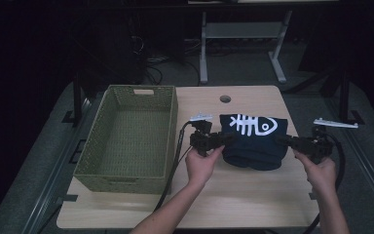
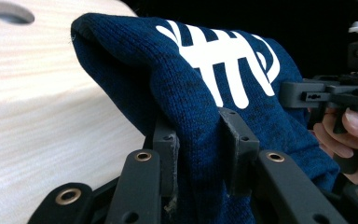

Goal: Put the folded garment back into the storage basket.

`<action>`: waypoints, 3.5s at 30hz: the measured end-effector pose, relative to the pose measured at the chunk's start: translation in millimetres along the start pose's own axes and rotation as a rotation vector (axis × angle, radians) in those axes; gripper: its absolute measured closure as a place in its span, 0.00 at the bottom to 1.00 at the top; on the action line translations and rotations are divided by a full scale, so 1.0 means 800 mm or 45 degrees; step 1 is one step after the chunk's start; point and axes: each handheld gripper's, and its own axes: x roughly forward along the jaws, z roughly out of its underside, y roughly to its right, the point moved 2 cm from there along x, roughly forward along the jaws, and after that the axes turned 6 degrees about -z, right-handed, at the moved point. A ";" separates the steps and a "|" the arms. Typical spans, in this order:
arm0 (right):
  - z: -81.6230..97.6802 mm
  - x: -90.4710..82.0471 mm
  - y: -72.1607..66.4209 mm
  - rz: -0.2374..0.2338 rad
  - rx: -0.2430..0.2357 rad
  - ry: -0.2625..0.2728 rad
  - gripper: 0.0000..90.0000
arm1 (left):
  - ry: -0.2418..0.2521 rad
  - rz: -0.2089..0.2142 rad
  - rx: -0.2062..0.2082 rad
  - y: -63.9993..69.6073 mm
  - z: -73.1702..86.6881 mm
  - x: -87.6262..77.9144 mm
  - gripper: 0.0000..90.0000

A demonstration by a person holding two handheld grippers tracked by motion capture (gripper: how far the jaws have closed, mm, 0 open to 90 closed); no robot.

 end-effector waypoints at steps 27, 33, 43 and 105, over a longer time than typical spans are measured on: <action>-0.048 0.035 -0.058 -0.140 0.013 0.013 0.79 | 0.008 -0.008 0.033 -0.023 -0.048 -0.080 0.77; -0.054 0.041 -0.067 -0.174 0.017 0.011 0.79 | 0.006 -0.002 0.039 -0.027 -0.054 -0.093 0.77; -0.066 0.060 -0.086 -0.209 0.008 -0.001 0.79 | 0.018 -0.007 0.026 -0.042 -0.061 -0.120 0.77; -0.106 0.220 -0.196 -0.303 -0.115 -0.165 0.79 | 0.126 -0.172 -0.091 -0.142 -0.064 -0.272 0.76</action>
